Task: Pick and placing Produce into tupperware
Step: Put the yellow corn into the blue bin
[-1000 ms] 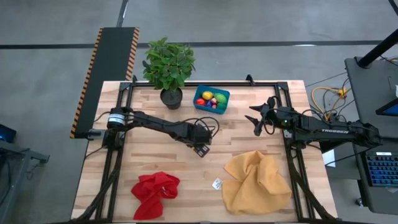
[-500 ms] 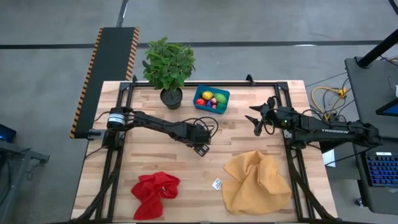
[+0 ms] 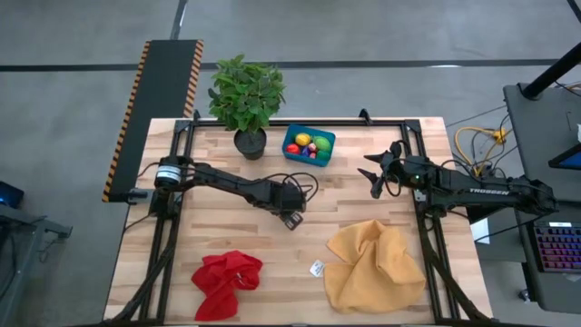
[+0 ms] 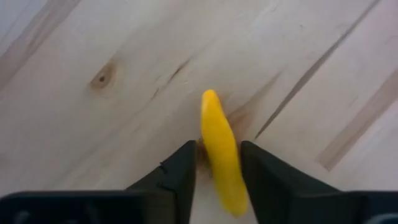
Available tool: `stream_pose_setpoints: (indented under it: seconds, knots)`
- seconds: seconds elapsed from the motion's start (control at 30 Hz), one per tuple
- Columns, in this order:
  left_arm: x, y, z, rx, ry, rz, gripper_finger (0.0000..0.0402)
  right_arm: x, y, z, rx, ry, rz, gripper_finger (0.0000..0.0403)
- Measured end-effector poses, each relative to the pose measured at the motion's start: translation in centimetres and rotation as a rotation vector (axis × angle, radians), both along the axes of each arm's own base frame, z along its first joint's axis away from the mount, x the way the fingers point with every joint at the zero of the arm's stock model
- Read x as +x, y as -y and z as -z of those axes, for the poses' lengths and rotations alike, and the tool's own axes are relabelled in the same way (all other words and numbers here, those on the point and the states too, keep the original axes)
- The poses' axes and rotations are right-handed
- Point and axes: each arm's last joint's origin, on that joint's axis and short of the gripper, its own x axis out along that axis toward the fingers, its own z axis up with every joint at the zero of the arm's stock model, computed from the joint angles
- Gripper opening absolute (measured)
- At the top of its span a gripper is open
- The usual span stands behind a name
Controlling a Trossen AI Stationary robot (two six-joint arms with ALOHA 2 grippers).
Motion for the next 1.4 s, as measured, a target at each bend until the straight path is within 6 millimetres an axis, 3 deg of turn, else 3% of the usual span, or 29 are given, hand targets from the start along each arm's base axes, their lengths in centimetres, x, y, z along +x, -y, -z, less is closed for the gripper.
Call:
stream_pose_setpoints:
  seconds: [0.27,0.47,0.73,1.07,1.4]
  knots:
    - [0.2,0.0,-0.1,0.031,-0.007,0.129,0.0011,0.0,0.0,0.0,0.000,0.000,0.000,0.0226]
    - [0.8,-0.1,-0.4,0.067,0.024,0.224,0.0008,0.0,0.0,0.0,0.000,0.000,0.000,0.0226]
    - [3.2,-1.2,-3.0,0.213,0.169,0.387,0.0003,0.0,0.0,0.0,0.000,0.000,0.000,0.0226]
    - [5.5,-5.9,-6.4,0.517,0.338,0.428,0.0002,-0.1,0.0,0.1,0.010,-0.012,0.003,0.0226]
    - [4.9,-11.3,-6.2,0.658,0.272,0.264,0.0002,-0.1,0.0,0.2,0.010,-0.015,0.002,0.0226]
